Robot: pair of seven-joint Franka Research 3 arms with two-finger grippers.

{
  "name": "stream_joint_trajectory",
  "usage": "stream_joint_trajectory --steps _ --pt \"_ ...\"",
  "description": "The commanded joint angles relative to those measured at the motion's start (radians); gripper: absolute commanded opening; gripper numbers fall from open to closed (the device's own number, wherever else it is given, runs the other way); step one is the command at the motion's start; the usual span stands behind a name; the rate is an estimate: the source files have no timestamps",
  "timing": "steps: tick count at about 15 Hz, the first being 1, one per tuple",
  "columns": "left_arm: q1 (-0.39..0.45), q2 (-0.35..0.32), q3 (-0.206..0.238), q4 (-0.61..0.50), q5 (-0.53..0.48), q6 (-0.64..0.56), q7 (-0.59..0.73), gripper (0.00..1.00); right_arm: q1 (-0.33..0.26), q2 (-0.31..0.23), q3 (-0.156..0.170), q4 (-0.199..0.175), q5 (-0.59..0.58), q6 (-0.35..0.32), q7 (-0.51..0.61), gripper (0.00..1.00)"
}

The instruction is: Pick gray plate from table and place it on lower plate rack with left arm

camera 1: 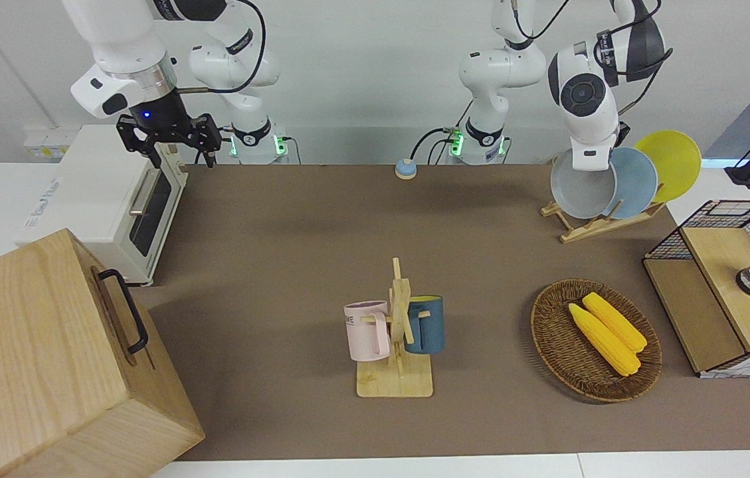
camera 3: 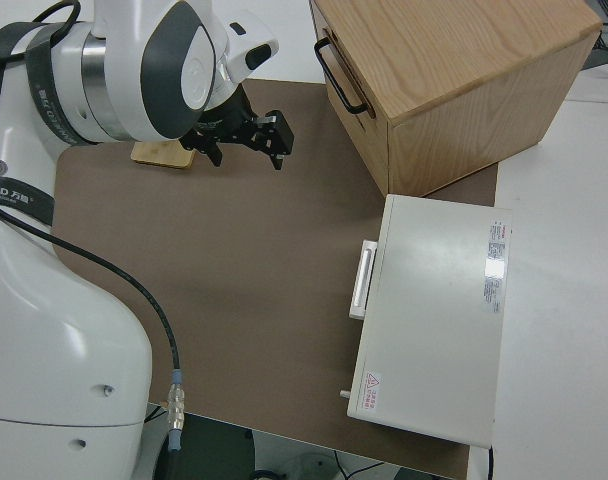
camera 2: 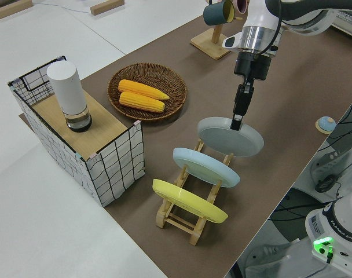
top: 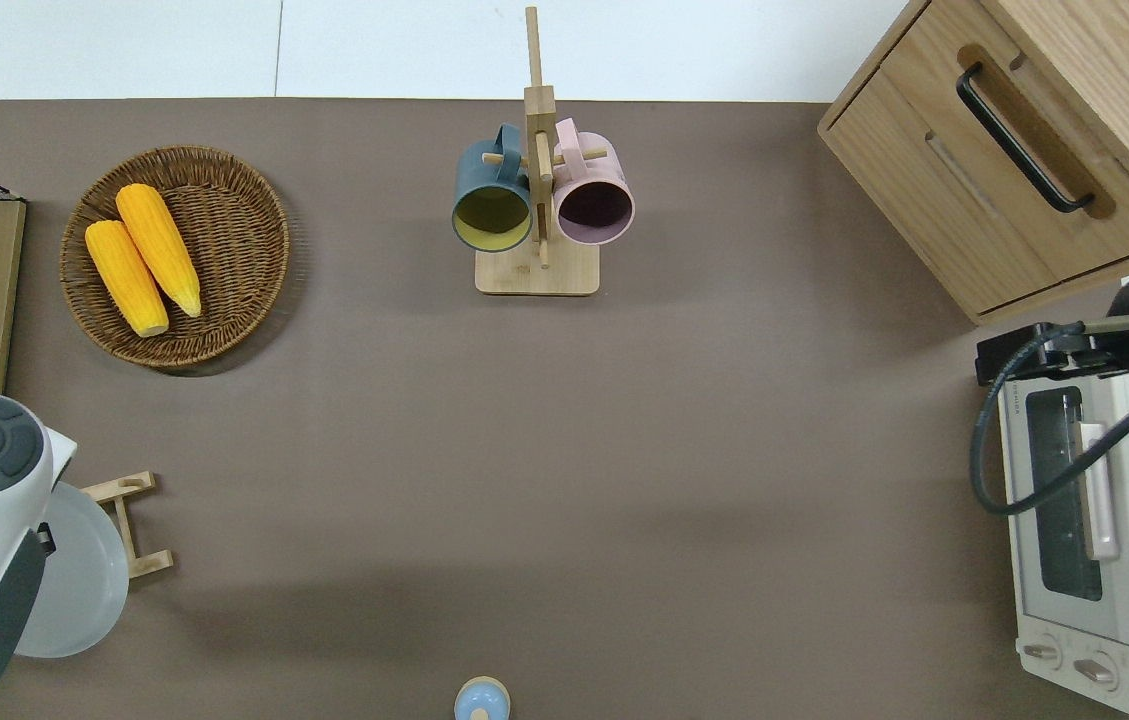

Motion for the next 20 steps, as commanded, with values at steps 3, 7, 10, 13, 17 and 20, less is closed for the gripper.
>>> stream_joint_trajectory --steps 3,7,10,13,17,20 --pt "0.000 0.035 -0.002 -0.017 0.038 0.042 -0.075 0.00 0.007 0.000 -0.006 0.006 0.003 -0.001 0.004 0.983" --pt "-0.006 0.066 -0.001 -0.024 0.038 0.059 -0.116 0.00 0.007 0.000 -0.006 0.006 0.003 -0.001 0.004 0.983" --pt "-0.009 0.072 -0.002 -0.024 0.038 0.062 -0.135 0.00 0.007 0.000 -0.006 0.006 0.003 -0.001 0.004 0.983" --pt "-0.009 0.072 -0.002 -0.025 0.040 0.063 -0.135 0.00 0.007 0.000 -0.006 0.006 0.003 -0.001 0.004 0.983" --pt "-0.011 0.072 -0.002 -0.025 0.040 0.062 -0.131 0.45 0.007 0.000 -0.006 0.006 0.003 -0.001 0.004 0.983" --pt "-0.011 0.077 -0.002 -0.024 0.043 0.062 -0.131 1.00 0.007 0.000 -0.006 0.006 0.003 -0.001 0.004 0.983"
